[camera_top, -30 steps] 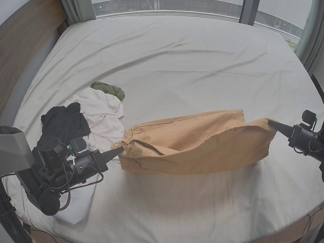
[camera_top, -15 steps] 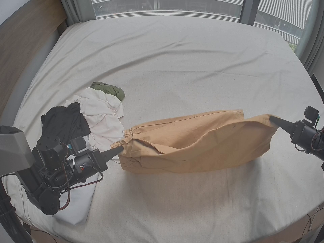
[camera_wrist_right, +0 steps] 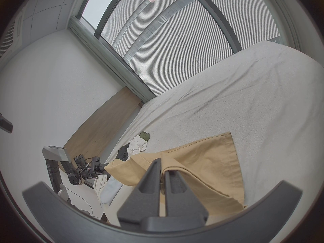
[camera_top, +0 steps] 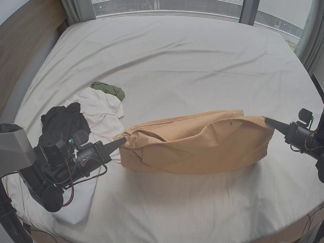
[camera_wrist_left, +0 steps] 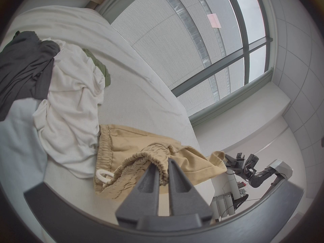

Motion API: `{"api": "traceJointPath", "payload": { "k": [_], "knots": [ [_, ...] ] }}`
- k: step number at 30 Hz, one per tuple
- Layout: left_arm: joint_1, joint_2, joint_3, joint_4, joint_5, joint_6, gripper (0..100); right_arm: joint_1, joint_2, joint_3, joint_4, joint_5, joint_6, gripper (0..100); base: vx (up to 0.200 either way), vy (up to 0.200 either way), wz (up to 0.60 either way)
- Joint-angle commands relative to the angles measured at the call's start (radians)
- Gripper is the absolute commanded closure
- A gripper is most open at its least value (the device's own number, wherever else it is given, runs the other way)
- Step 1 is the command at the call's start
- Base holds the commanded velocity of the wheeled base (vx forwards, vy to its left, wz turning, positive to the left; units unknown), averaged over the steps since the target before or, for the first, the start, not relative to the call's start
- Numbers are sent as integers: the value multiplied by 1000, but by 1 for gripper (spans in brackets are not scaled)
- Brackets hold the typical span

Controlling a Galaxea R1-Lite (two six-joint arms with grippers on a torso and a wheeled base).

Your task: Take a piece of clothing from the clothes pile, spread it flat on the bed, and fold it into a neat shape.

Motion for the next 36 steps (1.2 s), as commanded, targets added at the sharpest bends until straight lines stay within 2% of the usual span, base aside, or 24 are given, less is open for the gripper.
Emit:
{"api": "traceJointPath", "payload": {
  "k": [1,10,17,36],
  "knots": [
    [-17,24,-37,-2,14,-3,100,-15,97,-53,-6,1,5,100,0,0,0],
    [-14,68,-75,-2,19,-1,100,-15,192,-174,-6,-33,27,100,0,0,0],
    [-13,116,-115,-2,57,-1,100,-24,230,-235,-6,-34,86,100,0,0,0],
    [6,197,-215,-2,154,-4,100,-49,344,-349,-6,-37,93,100,0,0,0]
  ]
}}
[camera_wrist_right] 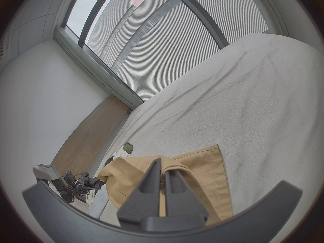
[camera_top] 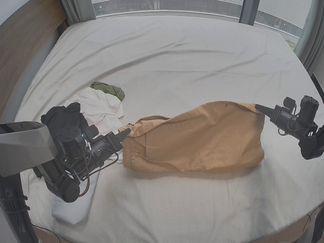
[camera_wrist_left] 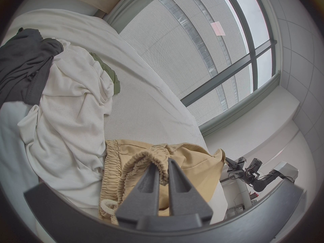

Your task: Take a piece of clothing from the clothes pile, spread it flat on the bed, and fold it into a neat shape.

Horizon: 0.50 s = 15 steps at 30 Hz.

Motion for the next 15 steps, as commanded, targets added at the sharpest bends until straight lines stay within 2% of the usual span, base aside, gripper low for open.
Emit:
{"api": "traceJointPath", "payload": {
  "k": [1,5,8,15],
  "knots": [
    [14,29,-25,-2,14,-1,100,-4,25,-27,3,0,0,100,0,0,0],
    [17,32,-28,-2,20,-2,100,-4,43,-43,1,-1,0,100,0,0,0],
    [19,35,-34,-1,21,-2,100,-2,69,-68,1,-32,-1,100,0,0,0],
    [21,43,-35,-1,21,-2,100,-2,85,-79,1,-32,-1,100,0,0,0]
  ]
}}
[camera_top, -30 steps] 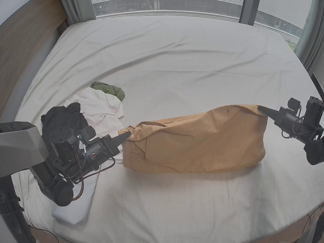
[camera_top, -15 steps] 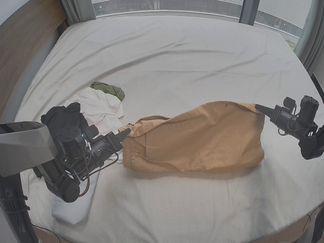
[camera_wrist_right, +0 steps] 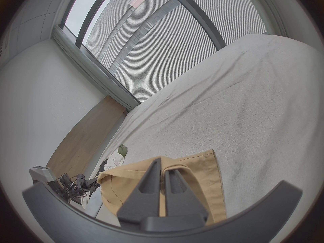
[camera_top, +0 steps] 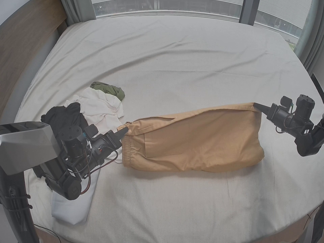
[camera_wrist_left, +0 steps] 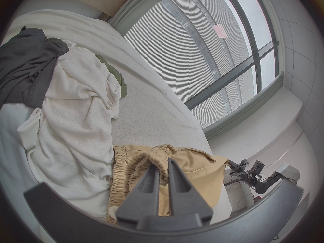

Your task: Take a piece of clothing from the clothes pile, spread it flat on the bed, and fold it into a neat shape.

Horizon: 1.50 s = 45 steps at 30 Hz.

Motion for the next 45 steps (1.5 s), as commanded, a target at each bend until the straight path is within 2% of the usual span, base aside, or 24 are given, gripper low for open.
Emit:
{"api": "traceJointPath", "payload": {
  "k": [1,18,19,20,24,26,30,39,42,45],
  "knots": [
    [-1,14,-1,-2,0,0,100,0,20,-15,-1,-1,0,100,0,0,0],
    [2,42,-18,-2,-1,0,100,0,43,-19,-3,-2,-5,100,0,0,0],
    [4,42,-19,-2,-1,-2,0,0,47,-21,-3,-2,-5,100,0,0,0],
    [4,45,-23,-2,-1,-2,0,0,49,-25,-3,-2,-5,0,0,0,0],
    [18,43,-50,-2,12,1,0,2,67,-39,-26,-22,0,0,0,0,0],
    [21,42,-72,-2,46,-3,0,5,73,-38,-70,-59,0,0,0,0,0],
    [21,33,-85,-2,92,-6,0,5,67,7,-116,-68,0,0,0,0,0],
    [-8,-92,-26,-2,86,-65,0,-1,-17,185,-158,-71,-2,0,0,0,0],
    [-22,-133,25,-2,46,-65,0,-20,-12,254,-222,-70,-2,0,0,0,0],
    [-22,-150,56,-2,18,-62,0,-30,-2,265,-223,-71,-3,0,0,0,0]
  ]
}}
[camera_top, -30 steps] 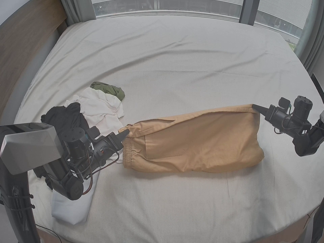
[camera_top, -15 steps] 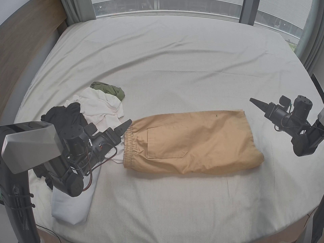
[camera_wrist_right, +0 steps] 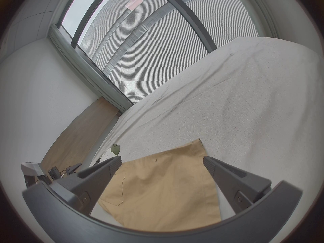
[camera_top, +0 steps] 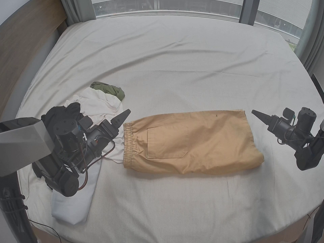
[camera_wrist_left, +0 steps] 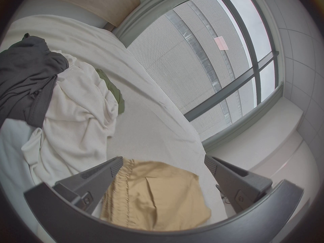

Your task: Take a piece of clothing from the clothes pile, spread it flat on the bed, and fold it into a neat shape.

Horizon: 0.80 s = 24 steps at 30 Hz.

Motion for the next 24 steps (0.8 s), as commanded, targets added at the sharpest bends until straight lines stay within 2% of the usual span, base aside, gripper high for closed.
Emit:
{"api": "traceJointPath", "payload": {
  "k": [1,8,24],
  "knots": [
    [-9,-66,54,-2,-27,0,0,-19,-6,41,-3,0,-2,0,0,0,0],
    [-11,-63,118,-2,-67,36,0,-25,3,130,5,0,-7,0,0,0,0],
    [-12,-59,124,-2,-71,67,0,-63,144,189,3,-1,-28,0,0,0,0]
  ]
}}
